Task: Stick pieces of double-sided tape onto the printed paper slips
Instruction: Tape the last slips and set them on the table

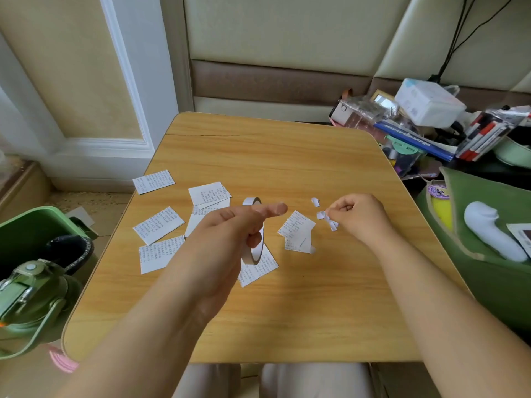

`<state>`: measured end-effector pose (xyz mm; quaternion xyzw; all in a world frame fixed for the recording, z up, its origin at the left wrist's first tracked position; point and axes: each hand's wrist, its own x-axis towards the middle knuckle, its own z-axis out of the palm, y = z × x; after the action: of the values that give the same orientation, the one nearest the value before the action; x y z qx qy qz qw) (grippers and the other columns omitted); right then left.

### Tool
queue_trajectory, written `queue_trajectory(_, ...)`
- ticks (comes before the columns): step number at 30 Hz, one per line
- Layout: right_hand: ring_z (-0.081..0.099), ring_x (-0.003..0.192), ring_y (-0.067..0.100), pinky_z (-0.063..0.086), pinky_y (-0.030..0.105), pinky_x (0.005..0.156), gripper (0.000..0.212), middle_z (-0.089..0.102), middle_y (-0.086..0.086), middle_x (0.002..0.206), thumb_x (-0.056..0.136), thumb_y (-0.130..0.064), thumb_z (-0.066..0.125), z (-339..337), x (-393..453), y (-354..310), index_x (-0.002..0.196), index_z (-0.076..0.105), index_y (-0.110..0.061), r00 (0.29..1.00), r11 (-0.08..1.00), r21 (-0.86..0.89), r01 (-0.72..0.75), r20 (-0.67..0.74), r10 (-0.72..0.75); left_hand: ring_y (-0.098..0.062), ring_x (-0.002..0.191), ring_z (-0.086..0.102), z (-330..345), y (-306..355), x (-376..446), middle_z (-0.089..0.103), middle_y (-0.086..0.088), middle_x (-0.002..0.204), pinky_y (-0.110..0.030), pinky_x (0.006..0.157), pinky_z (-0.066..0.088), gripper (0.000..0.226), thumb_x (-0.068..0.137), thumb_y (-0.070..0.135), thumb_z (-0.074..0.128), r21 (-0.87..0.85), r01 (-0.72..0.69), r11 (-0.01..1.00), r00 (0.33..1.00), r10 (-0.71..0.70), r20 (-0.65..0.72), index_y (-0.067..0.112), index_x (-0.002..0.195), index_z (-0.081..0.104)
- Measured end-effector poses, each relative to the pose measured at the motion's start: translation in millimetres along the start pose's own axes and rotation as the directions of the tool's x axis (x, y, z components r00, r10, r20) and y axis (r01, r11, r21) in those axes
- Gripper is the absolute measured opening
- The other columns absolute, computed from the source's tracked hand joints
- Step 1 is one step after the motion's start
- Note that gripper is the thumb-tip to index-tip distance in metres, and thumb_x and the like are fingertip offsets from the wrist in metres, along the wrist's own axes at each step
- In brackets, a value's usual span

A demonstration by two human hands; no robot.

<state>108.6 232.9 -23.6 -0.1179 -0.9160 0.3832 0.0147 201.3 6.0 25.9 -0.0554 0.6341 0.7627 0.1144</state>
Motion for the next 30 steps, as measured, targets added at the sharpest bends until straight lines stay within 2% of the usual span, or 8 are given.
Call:
queue_trajectory(5,0.052,0.059,0.003,0.033,0.006,0.042,0.006,0.054,-0.003,0.061,0.080,-0.004,0.069,0.4,6.5,7.6,0.075,0.069,-0.007,1.000,1.000,-0.017,0.003,0.004,-0.003,-0.014,0.072,0.034,0.3,-0.2,3.6,0.042,0.002,0.083,-0.025,0.075,0.031,0.021,0.082,0.026,0.063,-0.010,0.004,1.000,0.999,-0.004,0.038,0.014,0.091,0.077)
queue_trajectory(10,0.049,0.059,0.005,0.035,0.005,0.045,0.010,0.058,-0.006,0.068,0.087,-0.013,0.066,-2.0,5.6,14.7,0.079,0.072,-0.009,0.998,0.996,-0.079,0.042,-0.038,-0.045,-0.013,0.068,0.033,-0.2,-0.8,2.7,0.037,-0.004,0.089,-0.028,0.075,0.028,0.020,0.080,0.025,0.061,-0.007,-0.005,1.000,0.998,0.005,0.065,0.016,0.089,0.078)
queue_trajectory(13,0.056,0.071,0.016,0.043,0.018,0.058,0.016,0.066,-0.002,0.081,0.092,-0.013,0.058,-1.6,3.0,14.4,0.089,0.073,-0.011,0.996,0.985,-0.160,0.072,-0.031,-0.078,-0.013,0.068,0.033,-0.9,-2.1,2.3,0.034,-0.004,0.089,-0.029,0.074,0.028,0.021,0.079,0.027,0.063,0.003,-0.005,1.000,0.998,0.005,0.065,0.017,0.089,0.078)
queue_trajectory(17,0.049,0.060,0.009,0.037,0.017,0.050,0.015,0.054,-0.006,0.064,0.086,-0.020,0.067,0.3,0.9,13.7,0.076,0.068,-0.009,0.994,0.972,-0.223,0.072,-0.062,-0.088,-0.011,0.068,0.034,-1.9,-3.1,1.3,0.044,0.000,0.095,-0.030,0.074,0.028,0.028,0.073,0.032,0.060,-0.002,-0.013,1.000,0.998,0.013,0.067,0.018,0.089,0.078)
queue_trajectory(21,0.053,0.064,0.022,0.042,0.030,0.057,0.023,0.057,0.001,0.066,0.093,-0.021,0.057,0.9,-5.2,13.3,0.081,0.066,-0.004,0.991,0.938,-0.329,0.113,-0.026,-0.128,-0.010,0.067,0.035,-4.9,-3.0,-0.3,0.043,0.001,0.095,-0.029,0.071,0.028,0.028,0.072,0.033,0.060,-0.012,-0.016,1.000,0.998,0.016,0.064,0.018,0.089,0.078)
queue_trajectory(25,0.058,0.074,0.016,0.044,0.023,0.058,0.008,0.062,-0.005,0.076,0.089,-0.010,0.060,3.9,-14.2,16.0,0.095,0.058,-0.015,0.987,0.952,-0.260,0.159,0.008,-0.162,-0.011,0.069,0.035,-5.3,-2.4,-0.9,0.044,0.002,0.097,-0.029,0.072,0.029,0.028,0.072,0.032,0.060,-0.018,-0.015,1.000,0.998,0.016,0.062,0.018,0.089,0.078)
queue_trajectory(28,0.056,0.066,0.009,0.040,0.013,0.055,0.002,0.057,-0.007,0.068,0.087,-0.009,0.064,7.4,-18.5,14.2,0.087,0.063,-0.012,0.987,0.973,-0.175,0.151,-0.024,-0.157,-0.011,0.068,0.035,-5.4,-2.2,-3.1,0.042,0.000,0.095,-0.029,0.072,0.029,0.028,0.072,0.032,0.060,-0.020,-0.016,1.000,0.998,0.017,0.060,0.018,0.088,0.078)
queue_trajectory(30,0.061,0.067,0.014,0.046,0.018,0.060,0.008,0.061,-0.002,0.067,0.087,-0.009,0.066,9.4,-18.8,15.0,0.080,0.065,-0.012,0.994,0.990,-0.085,0.109,-0.015,-0.111,-0.010,0.067,0.035,-5.8,-2.4,-4.3,0.042,0.001,0.095,-0.029,0.071,0.029,0.027,0.072,0.030,0.059,-0.023,-0.012,1.000,0.998,0.013,0.058,0.018,0.088,0.078)
